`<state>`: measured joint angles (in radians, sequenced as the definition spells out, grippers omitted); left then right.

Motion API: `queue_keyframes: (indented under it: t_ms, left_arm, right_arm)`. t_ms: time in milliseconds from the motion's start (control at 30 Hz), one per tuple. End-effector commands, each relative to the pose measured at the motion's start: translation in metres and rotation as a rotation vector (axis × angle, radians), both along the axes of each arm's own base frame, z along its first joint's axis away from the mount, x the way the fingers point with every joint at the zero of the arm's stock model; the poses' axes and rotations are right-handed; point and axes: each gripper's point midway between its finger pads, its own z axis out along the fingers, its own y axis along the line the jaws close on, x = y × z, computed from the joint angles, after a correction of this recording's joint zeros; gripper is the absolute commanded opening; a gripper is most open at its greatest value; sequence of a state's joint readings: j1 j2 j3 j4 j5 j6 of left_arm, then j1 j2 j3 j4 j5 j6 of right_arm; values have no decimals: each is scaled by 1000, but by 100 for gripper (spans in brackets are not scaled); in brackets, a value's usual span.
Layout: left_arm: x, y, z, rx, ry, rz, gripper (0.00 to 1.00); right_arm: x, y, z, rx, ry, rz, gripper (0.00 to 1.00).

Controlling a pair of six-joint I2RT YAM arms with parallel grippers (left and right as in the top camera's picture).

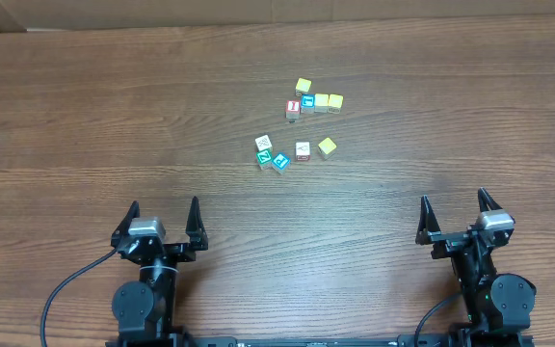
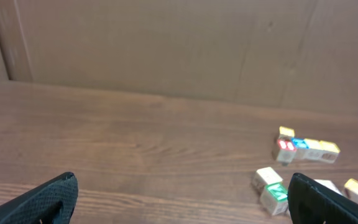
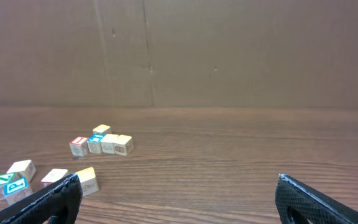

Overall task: Flip 5 blocks
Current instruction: 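Raise both arms and move the right gripper over the yellow K block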

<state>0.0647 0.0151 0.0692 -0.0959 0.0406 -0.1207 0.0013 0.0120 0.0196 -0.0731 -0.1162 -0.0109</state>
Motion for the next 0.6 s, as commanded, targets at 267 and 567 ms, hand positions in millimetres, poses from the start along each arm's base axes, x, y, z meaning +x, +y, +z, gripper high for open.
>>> queue_keyframes:
  t_ms: [267, 567]
  left_arm:
    - [-24, -13, 100, -35, -100, -64, 100]
    - [-4, -46, 153, -53, 143, -262, 100]
  right_arm:
    - [-19, -1, 73, 41, -57, -3, 100]
    - [-10, 15, 134, 96, 81, 86, 100]
